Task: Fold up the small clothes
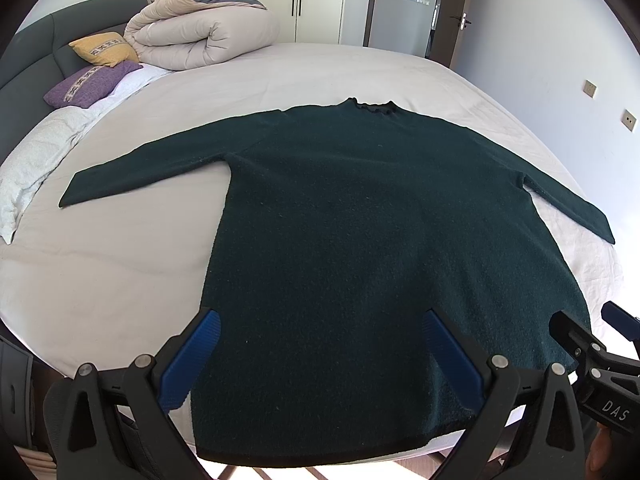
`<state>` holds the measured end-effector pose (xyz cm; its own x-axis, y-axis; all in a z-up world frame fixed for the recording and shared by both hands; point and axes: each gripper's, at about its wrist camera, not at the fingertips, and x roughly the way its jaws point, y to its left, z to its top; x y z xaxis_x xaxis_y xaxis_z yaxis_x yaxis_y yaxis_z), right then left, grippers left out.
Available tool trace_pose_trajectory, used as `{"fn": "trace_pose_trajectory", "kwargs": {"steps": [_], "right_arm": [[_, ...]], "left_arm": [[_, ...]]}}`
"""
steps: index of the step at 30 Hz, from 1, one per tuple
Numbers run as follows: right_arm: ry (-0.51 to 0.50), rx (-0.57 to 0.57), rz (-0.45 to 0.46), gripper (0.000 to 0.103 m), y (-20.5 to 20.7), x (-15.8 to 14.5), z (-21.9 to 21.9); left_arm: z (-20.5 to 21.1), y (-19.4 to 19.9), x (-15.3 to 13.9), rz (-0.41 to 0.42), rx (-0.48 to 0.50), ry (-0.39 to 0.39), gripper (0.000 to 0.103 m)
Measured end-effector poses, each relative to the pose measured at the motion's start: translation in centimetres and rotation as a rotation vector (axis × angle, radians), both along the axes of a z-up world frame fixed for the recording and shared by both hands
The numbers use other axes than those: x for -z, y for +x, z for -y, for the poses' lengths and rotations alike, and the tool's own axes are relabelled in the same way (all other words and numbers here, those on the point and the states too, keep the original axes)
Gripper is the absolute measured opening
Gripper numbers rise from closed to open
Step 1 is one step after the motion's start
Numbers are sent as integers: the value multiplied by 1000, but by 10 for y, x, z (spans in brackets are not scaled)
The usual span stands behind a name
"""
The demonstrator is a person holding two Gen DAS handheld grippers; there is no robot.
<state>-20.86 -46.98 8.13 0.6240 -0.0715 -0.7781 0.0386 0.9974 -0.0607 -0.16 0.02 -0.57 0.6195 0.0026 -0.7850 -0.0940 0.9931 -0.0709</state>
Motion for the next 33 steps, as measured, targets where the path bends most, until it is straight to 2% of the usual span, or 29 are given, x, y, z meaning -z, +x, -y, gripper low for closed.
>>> {"fn": "trace_pose_trajectory", "kwargs": {"steps": [5, 11, 12, 13, 33], "right_arm": [[-1, -1, -1, 103, 0, 8, -1], [-1, -1, -3, 103, -1, 1, -2], [-1, -1, -4, 103, -4, 14, -11], [-1, -1, -4, 103, -5, 15, -12], [-13, -6, -34, 103, 4, 16, -15]], "left_arm": [[-1, -1, 1, 0, 0, -1, 103], [-1, 0, 1, -2, -1, -2, 103], [-1, -1, 2, -3, -1, -2, 103], [-1, -1, 3, -3, -1, -4, 103], [-9, -1, 9, -18, -6, -22, 103]]}}
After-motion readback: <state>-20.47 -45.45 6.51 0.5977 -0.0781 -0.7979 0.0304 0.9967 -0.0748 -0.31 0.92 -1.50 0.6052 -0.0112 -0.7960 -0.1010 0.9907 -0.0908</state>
